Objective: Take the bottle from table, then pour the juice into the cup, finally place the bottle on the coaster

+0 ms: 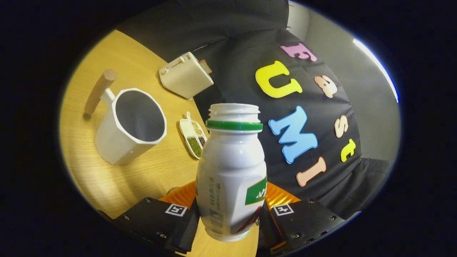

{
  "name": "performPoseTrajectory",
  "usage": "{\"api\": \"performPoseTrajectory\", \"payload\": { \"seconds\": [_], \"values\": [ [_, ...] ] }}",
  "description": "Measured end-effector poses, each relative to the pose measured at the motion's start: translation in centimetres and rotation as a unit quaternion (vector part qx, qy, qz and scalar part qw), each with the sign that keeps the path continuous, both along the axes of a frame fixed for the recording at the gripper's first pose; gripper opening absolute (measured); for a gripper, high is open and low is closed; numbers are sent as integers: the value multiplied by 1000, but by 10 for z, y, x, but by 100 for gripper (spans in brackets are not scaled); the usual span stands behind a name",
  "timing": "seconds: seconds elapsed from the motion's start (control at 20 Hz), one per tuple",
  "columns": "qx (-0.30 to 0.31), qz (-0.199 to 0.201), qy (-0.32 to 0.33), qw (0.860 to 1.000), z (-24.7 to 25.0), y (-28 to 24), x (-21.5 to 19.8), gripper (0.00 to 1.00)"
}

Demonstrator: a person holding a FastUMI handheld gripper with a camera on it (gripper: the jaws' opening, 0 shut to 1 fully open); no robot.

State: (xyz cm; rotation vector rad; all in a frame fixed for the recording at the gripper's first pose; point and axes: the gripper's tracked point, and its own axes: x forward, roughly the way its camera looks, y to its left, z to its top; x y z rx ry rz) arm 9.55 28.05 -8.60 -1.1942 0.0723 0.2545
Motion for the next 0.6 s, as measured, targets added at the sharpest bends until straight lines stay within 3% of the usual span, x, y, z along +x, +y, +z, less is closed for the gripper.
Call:
{"api": "performPoseTrajectory", "payload": {
  "seconds": [0.6],
  "values": [
    [-104, 15, -38, 994, 3, 2, 2, 72]
  ]
}}
